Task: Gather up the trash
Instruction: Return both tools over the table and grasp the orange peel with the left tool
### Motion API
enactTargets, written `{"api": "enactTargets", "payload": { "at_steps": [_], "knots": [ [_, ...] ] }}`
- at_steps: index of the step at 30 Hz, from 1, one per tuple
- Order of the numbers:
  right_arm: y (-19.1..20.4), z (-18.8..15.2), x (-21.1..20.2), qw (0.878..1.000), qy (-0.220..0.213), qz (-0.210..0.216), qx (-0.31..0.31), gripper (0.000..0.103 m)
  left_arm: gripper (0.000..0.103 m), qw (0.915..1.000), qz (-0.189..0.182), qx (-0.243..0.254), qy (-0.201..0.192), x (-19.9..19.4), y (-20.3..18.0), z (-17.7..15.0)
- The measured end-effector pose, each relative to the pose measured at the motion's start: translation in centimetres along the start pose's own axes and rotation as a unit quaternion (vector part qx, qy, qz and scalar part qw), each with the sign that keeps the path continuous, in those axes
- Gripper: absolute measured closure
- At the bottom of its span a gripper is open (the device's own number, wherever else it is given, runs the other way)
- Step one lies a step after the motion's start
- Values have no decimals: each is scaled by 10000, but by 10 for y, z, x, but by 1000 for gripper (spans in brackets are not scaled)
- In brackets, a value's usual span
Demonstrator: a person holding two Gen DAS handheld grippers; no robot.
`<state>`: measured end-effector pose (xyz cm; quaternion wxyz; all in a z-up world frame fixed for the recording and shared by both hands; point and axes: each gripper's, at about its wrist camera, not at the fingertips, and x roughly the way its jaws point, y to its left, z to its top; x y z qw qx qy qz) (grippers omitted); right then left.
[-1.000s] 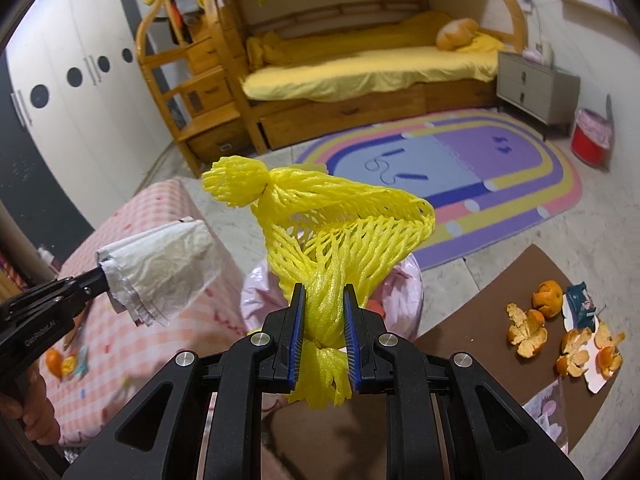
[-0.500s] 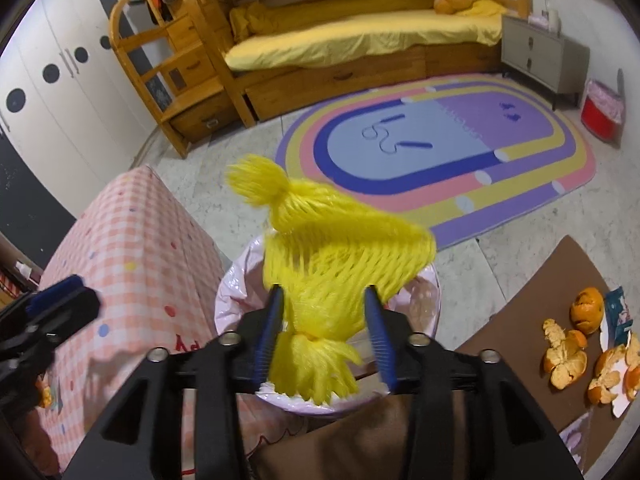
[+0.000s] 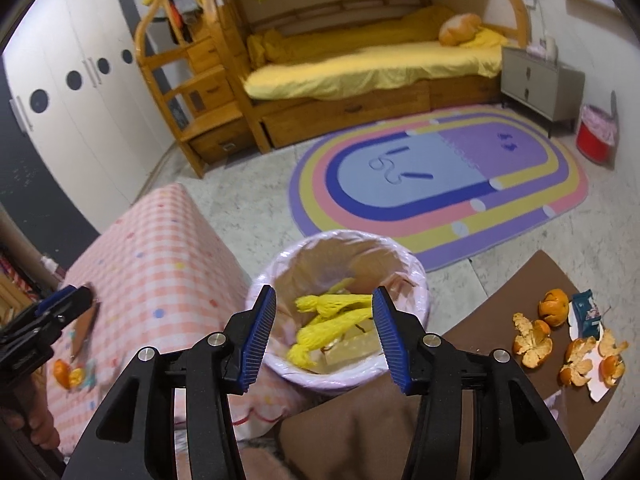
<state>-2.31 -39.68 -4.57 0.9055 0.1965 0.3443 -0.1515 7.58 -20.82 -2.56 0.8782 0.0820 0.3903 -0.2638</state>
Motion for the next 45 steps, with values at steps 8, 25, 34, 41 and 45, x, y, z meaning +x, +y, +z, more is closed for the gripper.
{"api": "enactTargets", "payload": {
  "at_steps": [8,25,34,41,45],
  "knots": [
    [69,-14,-29,9956,-54,579,-734,51,37,9984,417,-329,-202,-52,41,-30],
    [207,-55,-34,9619,31,1447,-2318,57,35,9764,1645,-1385,-211,-113,149,-109],
    [216,-59,-28,9625,95,1389,-2327,58,35,9745,1604,-1567,-1,-102,168,-127],
    [214,-57,-20,9627,169,1429,-2290,67,35,9763,1495,-1552,184,-83,166,-128],
    [218,-55,-14,9618,212,1440,-2318,66,35,9764,1532,-1507,214,-73,165,-127]
  ]
}}
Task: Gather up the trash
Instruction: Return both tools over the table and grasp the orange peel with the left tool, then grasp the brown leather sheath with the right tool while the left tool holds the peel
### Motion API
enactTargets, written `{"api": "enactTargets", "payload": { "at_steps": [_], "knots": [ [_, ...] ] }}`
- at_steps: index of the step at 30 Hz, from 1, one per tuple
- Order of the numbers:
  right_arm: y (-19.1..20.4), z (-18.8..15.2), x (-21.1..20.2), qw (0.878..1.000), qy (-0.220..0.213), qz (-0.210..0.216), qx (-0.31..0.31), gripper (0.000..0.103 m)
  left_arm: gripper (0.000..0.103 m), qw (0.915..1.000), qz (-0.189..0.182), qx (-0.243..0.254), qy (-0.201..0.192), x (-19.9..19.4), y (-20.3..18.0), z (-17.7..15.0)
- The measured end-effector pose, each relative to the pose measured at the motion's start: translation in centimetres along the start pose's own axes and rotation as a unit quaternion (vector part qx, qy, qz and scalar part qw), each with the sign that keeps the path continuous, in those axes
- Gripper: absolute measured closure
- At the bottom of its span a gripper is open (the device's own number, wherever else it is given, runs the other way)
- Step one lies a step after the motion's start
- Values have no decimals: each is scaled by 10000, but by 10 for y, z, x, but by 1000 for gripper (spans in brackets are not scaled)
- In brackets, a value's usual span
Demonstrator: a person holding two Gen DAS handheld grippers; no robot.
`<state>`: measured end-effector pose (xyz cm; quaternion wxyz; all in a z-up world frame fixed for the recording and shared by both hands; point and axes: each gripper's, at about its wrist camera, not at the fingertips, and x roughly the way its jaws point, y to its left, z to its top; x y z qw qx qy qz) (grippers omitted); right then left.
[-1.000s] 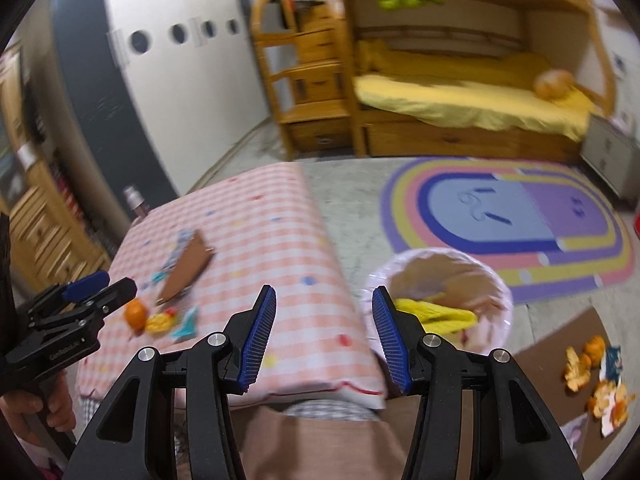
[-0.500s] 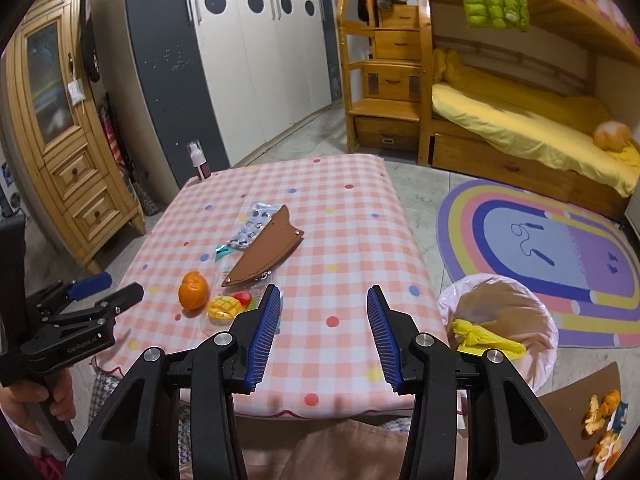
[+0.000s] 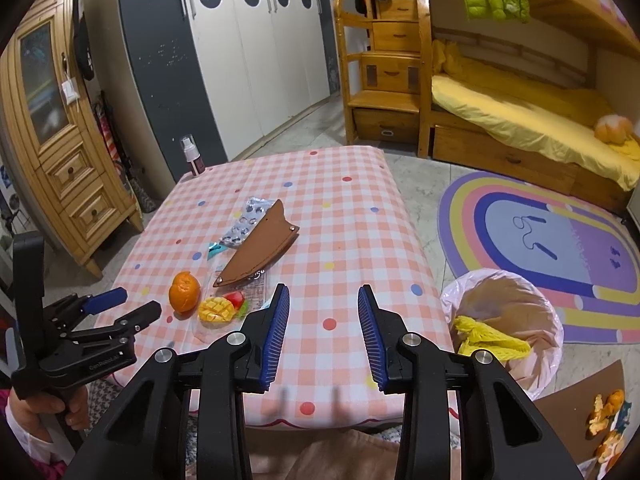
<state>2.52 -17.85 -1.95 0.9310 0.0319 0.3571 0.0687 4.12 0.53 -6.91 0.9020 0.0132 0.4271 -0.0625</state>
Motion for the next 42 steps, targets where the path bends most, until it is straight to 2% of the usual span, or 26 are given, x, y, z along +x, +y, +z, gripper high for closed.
{"api": "enactTargets", "payload": {
  "at_steps": [10,13,16,17,18,20,22,25,32,42],
  "knots": [
    [-3,-3,11,9998,150,89,49,65,35,9993,203,257,173,31,-16,8],
    [-4,-3,12,9998,168,89,47,65,40,9988,276,279,280,40,-18,11],
    [-3,-4,14,9997,201,95,38,65,48,9988,230,305,301,46,-20,13],
    [-3,-5,15,9997,218,103,32,65,54,9988,202,327,300,47,-21,13],
    [-2,-5,16,9997,236,113,22,65,64,9988,148,361,294,48,-21,13],
    [0,-6,16,9996,258,116,-5,65,71,9988,46,403,273,47,-21,13],
    [3,-7,17,9995,279,126,-53,65,84,9991,-117,326,244,41,-15,15],
    [9,-5,20,9993,309,163,-134,64,84,9996,-202,162,135,27,-3,17],
    [38,9,46,9983,322,305,-377,46,84,9995,-169,-176,-195,-2,24,22],
    [70,32,124,9963,708,115,-473,45,84,9990,-67,-375,-245,7,52,33]
  ]
}}
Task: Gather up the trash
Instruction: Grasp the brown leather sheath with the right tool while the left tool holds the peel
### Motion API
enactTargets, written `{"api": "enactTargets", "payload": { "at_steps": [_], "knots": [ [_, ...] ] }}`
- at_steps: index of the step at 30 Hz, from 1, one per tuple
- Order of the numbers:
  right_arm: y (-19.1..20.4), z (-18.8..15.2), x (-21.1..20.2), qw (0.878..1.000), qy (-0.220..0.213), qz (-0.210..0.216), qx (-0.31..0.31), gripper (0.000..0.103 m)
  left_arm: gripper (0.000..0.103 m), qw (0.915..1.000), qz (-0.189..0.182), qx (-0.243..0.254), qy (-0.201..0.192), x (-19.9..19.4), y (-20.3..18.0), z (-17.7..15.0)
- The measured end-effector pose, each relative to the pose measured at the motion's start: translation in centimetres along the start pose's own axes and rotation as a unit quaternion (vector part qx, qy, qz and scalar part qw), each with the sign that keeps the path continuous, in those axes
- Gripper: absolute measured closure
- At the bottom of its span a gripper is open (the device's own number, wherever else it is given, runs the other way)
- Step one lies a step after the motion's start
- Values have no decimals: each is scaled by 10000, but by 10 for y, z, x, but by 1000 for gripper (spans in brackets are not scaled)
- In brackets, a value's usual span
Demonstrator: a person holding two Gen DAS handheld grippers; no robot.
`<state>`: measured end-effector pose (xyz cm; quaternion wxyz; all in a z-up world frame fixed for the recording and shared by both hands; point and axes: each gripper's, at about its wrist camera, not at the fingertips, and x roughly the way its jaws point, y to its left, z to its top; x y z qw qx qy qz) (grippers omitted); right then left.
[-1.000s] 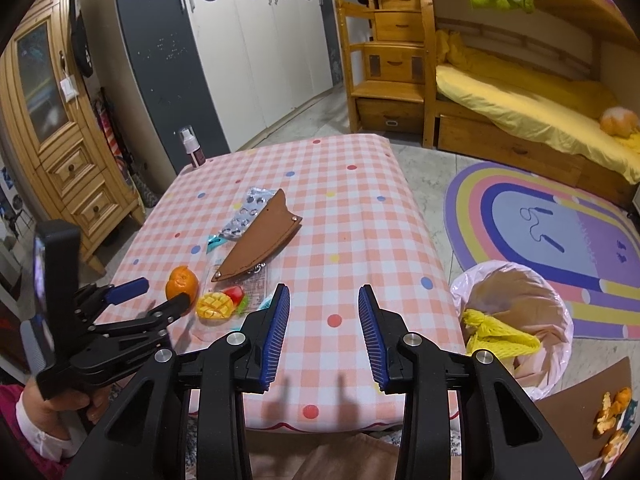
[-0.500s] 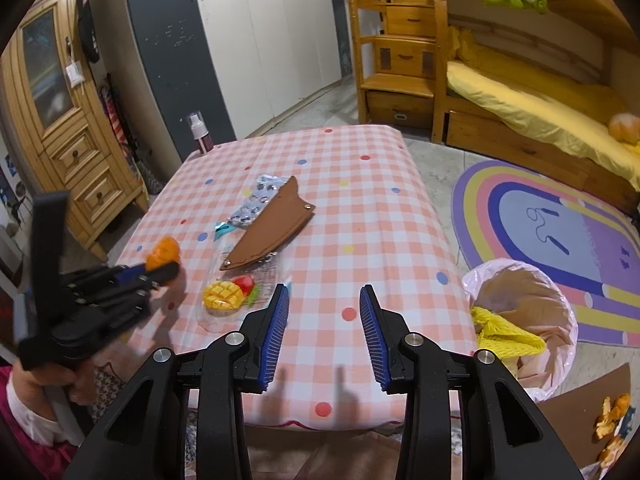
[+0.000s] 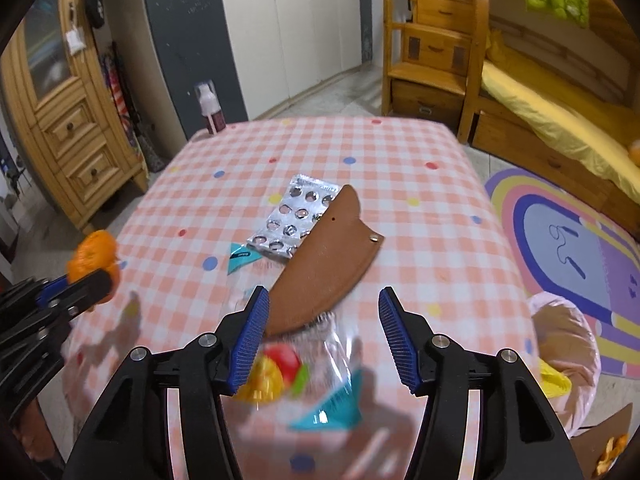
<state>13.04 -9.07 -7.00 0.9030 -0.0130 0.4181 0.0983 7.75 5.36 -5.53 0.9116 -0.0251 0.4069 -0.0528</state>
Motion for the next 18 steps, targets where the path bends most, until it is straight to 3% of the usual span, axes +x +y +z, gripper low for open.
{"api": "enactTargets", "payload": {
  "at_steps": [2,5,10,15,18],
  "knots": [
    [1,5,13,9999,99,-79,59,45,84,10000,11,-45,20,5,6,2],
    [3,10,30,9994,263,-180,148,34,84,9999,8,-111,44,10,12,4],
    [8,16,51,9977,548,-377,158,33,84,9997,-23,-197,135,19,20,0],
    [11,14,48,9965,612,-553,98,48,84,9996,-29,-235,168,20,24,-3],
    [7,15,38,9976,398,-561,111,54,84,9995,-42,-253,163,17,24,-2]
  ]
}}
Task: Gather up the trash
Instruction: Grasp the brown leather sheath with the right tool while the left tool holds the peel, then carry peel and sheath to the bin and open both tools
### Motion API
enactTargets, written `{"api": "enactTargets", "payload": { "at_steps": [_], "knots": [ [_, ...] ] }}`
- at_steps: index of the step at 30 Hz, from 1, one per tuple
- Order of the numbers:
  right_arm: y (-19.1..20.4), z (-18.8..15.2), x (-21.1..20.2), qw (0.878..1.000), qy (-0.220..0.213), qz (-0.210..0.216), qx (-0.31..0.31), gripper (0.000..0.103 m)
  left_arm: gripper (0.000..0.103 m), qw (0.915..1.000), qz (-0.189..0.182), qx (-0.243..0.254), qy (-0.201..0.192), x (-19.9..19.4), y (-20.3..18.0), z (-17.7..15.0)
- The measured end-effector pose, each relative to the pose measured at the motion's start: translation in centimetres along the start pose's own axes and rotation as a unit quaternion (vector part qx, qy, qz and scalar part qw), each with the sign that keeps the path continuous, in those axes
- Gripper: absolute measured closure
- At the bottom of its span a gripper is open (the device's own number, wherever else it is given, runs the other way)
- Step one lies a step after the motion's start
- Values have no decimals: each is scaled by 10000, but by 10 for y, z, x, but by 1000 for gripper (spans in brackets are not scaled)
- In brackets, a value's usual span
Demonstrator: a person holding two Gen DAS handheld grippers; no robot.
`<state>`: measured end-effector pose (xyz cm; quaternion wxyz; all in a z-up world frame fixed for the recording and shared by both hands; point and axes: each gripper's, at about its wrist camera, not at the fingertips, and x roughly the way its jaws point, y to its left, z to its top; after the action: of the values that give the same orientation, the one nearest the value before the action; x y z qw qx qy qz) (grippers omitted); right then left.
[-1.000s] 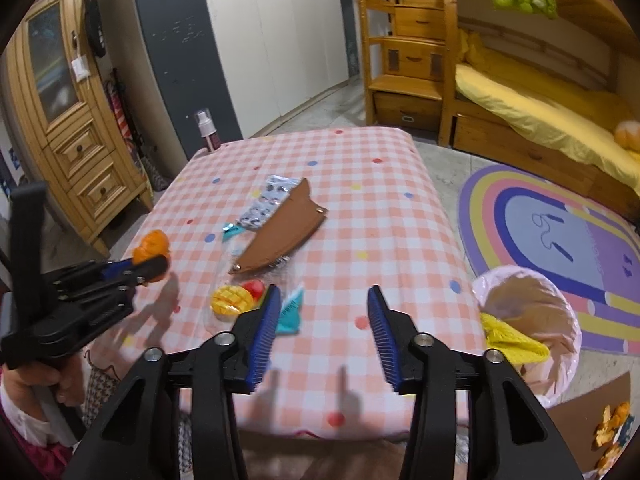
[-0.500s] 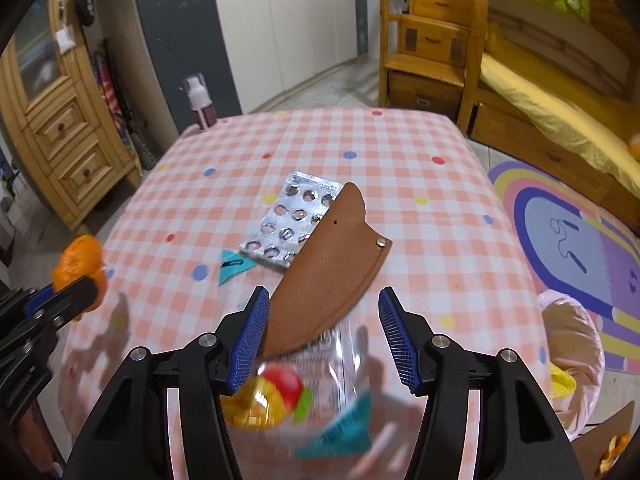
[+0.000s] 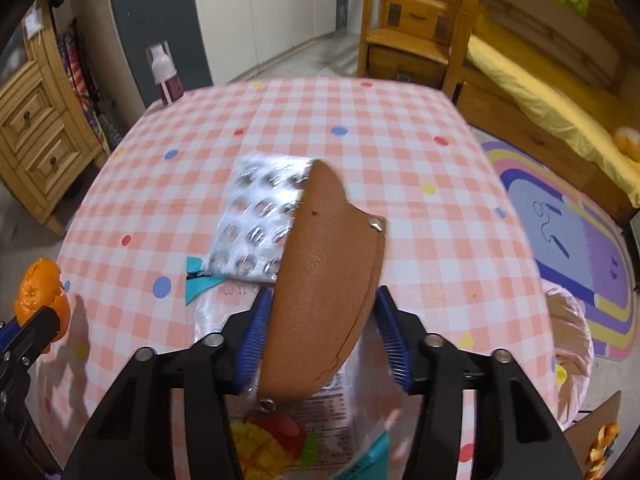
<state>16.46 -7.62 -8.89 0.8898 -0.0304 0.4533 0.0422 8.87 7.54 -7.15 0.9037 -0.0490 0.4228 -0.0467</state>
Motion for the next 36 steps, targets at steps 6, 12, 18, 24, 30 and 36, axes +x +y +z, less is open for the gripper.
{"api": "enactTargets", "payload": {
  "at_steps": [6,12,18,24,30,36],
  "knots": [
    [-17,-2,-39,9987,-446,240,-1,54,84,9999,-106,43,-109,-14,-8,2],
    [-32,-21,-80,9968,-669,439,21,54,84,9988,-375,246,-197,-29,-29,-1],
    [-48,-44,-108,9946,-830,601,142,54,84,9957,-808,384,-260,-41,-46,-5],
    [-70,-64,-125,9928,-964,612,354,54,84,9935,-901,648,-269,-50,-68,-8],
    [-105,-81,-136,9898,-1070,558,752,54,84,9880,-1011,1146,-240,-54,-112,-9],
    [-148,-101,-146,9851,-1140,411,1219,54,84,9763,-1337,1697,-144,-47,-171,-14]
  ]
}}
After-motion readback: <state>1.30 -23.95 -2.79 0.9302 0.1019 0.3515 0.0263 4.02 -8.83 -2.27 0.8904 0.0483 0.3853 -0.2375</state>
